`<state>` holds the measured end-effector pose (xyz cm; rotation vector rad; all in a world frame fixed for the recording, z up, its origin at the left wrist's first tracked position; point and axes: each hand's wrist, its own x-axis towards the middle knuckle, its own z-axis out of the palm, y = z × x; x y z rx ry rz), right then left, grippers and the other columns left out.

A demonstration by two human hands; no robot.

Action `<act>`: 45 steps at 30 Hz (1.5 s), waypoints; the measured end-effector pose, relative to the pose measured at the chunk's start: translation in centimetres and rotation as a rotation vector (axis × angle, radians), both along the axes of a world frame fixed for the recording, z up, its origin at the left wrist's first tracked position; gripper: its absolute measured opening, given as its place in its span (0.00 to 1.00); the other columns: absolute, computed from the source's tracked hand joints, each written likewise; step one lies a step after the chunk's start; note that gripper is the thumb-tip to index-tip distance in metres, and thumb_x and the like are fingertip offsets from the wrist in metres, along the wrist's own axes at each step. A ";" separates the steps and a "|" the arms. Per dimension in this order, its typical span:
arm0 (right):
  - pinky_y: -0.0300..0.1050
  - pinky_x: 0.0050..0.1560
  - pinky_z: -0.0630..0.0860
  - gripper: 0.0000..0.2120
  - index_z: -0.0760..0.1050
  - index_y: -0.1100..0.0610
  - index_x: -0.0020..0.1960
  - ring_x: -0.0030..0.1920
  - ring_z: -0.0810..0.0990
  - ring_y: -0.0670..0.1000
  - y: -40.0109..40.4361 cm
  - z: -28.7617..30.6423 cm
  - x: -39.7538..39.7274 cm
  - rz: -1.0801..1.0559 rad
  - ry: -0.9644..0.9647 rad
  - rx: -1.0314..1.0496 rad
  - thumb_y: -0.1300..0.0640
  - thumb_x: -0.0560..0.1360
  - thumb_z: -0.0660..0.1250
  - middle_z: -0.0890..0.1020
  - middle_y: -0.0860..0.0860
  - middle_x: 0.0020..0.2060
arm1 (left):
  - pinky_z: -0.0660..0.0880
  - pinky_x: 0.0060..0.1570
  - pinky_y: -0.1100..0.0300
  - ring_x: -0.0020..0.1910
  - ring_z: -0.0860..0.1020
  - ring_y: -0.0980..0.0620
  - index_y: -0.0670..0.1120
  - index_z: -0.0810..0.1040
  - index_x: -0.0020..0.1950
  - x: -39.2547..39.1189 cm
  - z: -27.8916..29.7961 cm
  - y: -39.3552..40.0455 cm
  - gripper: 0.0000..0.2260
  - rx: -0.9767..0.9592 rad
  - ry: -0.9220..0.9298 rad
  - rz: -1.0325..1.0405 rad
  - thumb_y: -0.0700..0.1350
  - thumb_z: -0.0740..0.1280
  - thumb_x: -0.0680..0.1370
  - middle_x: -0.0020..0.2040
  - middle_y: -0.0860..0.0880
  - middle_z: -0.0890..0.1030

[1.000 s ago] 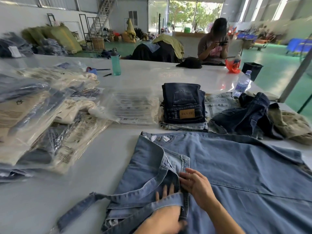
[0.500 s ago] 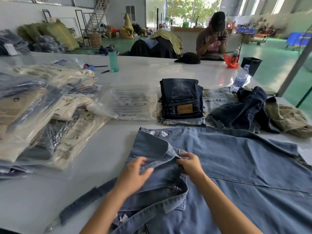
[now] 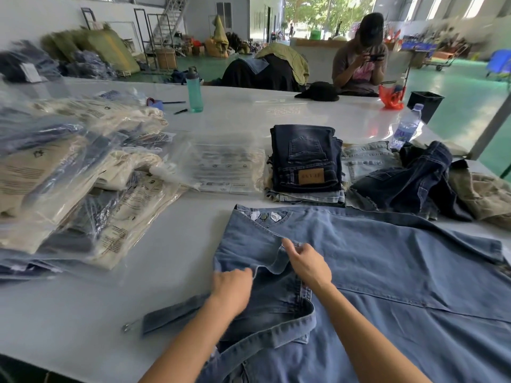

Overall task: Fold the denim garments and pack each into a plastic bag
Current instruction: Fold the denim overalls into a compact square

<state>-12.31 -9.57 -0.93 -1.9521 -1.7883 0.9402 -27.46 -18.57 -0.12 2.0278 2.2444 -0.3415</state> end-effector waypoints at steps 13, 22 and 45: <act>0.45 0.38 0.70 0.16 0.73 0.56 0.53 0.49 0.80 0.56 -0.1 -2.8 1.9 0.109 -0.186 0.209 0.43 0.78 0.61 0.82 0.53 0.47 | 0.73 0.53 0.53 0.60 0.75 0.42 0.41 0.71 0.61 -7.3 -1.3 0.9 0.24 0.128 -0.275 0.514 0.61 0.60 0.78 0.61 0.41 0.77; 0.53 0.35 0.74 0.11 0.76 0.64 0.43 0.42 0.79 0.64 -2.2 -5.9 3.0 -0.012 -0.233 0.449 0.56 0.73 0.71 0.77 0.60 0.40 | 0.65 0.39 0.57 0.50 0.77 0.40 0.43 0.66 0.37 -8.7 -4.6 2.2 0.20 0.141 -0.619 0.508 0.57 0.66 0.76 0.50 0.39 0.80; 0.44 0.54 0.68 0.19 0.70 0.59 0.65 0.56 0.75 0.56 -2.0 -5.4 -3.0 0.327 -0.114 0.260 0.54 0.76 0.64 0.74 0.55 0.56 | 0.75 0.48 0.59 0.53 0.81 0.51 0.50 0.75 0.53 -14.6 0.6 -4.8 0.09 -0.439 -0.088 0.330 0.48 0.66 0.73 0.52 0.50 0.82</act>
